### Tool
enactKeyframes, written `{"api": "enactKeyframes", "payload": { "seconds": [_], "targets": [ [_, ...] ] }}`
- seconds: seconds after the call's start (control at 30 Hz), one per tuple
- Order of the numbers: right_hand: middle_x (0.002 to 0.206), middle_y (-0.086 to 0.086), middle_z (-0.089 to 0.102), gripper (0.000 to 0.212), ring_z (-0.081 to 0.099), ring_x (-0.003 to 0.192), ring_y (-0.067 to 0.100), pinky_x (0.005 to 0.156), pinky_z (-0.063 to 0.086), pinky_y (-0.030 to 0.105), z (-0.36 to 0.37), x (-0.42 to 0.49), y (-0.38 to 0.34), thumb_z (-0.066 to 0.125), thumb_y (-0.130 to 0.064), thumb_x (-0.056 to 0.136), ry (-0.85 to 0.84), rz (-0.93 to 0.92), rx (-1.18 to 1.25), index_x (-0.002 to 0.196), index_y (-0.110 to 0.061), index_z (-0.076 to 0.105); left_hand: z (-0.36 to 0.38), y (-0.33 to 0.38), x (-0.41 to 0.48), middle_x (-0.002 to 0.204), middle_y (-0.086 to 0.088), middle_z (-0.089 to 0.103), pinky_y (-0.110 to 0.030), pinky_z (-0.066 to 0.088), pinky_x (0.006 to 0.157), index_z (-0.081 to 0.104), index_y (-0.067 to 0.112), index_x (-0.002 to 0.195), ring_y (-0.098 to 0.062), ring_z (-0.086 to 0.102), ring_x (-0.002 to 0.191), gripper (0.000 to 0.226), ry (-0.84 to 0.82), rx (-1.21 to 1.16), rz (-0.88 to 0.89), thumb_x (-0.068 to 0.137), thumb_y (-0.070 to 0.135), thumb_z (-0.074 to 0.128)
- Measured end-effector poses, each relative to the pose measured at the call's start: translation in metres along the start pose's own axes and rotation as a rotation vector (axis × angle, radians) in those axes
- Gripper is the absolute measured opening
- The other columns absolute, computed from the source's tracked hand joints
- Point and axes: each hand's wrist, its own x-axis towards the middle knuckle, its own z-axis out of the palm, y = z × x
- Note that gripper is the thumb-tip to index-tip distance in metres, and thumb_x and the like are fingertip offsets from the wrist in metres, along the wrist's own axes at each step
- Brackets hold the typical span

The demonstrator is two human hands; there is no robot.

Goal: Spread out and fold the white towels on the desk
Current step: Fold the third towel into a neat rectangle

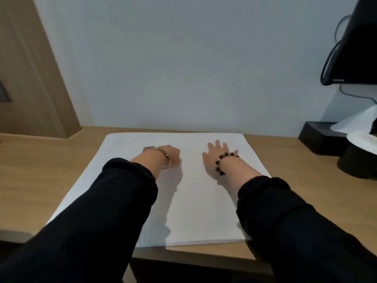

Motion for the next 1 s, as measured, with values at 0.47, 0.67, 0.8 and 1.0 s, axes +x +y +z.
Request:
{"api": "enactKeyframes", "payload": {
  "seconds": [0.47,0.67,0.8,1.0],
  "targets": [
    [0.16,0.002,-0.004,0.057,-0.004,0.146,0.019,0.116,0.0,0.049,0.005,0.095,0.021,0.019,-0.03,0.098,0.162,0.13,0.102,0.152,-0.015,0.007,-0.002,0.004,0.065,0.109,-0.006,0.058,-0.032,0.039,0.072,0.055,0.014,0.102,-0.027,0.055,0.096,0.018,0.211,0.129,-0.031,0.091,0.015,0.041],
    [0.16,-0.003,-0.008,0.053,-0.004,0.146,0.017,0.117,-0.002,0.046,0.016,0.105,0.021,0.011,-0.033,0.1,0.158,0.06,0.096,0.152,-0.025,0.003,0.025,0.027,0.103,0.159,0.002,0.002,-0.053,0.008,0.115,0.007,0.029,0.15,-0.024,0.0,0.145,0.052,0.16,-0.155,0.088,0.1,0.034,0.018],
    [0.159,-0.003,-0.009,0.054,-0.005,0.146,0.017,0.118,-0.002,0.046,0.017,0.106,0.022,0.011,-0.035,0.1,0.156,0.054,0.087,0.152,-0.026,0.003,0.029,0.01,0.119,0.159,0.008,-0.006,-0.049,-0.002,0.116,0.001,0.032,0.15,-0.017,-0.009,0.145,0.056,0.113,-0.188,0.013,0.097,0.049,0.012],
    [0.159,-0.003,-0.01,0.054,-0.005,0.146,0.017,0.118,-0.002,0.046,0.017,0.108,0.021,0.011,-0.037,0.1,0.152,0.062,0.075,0.152,-0.026,0.003,0.051,-0.1,0.096,0.159,0.007,-0.006,-0.049,-0.001,0.116,0.002,0.031,0.151,-0.016,-0.007,0.146,0.058,0.104,-0.24,-0.292,0.096,0.05,0.011]
  ]
}}
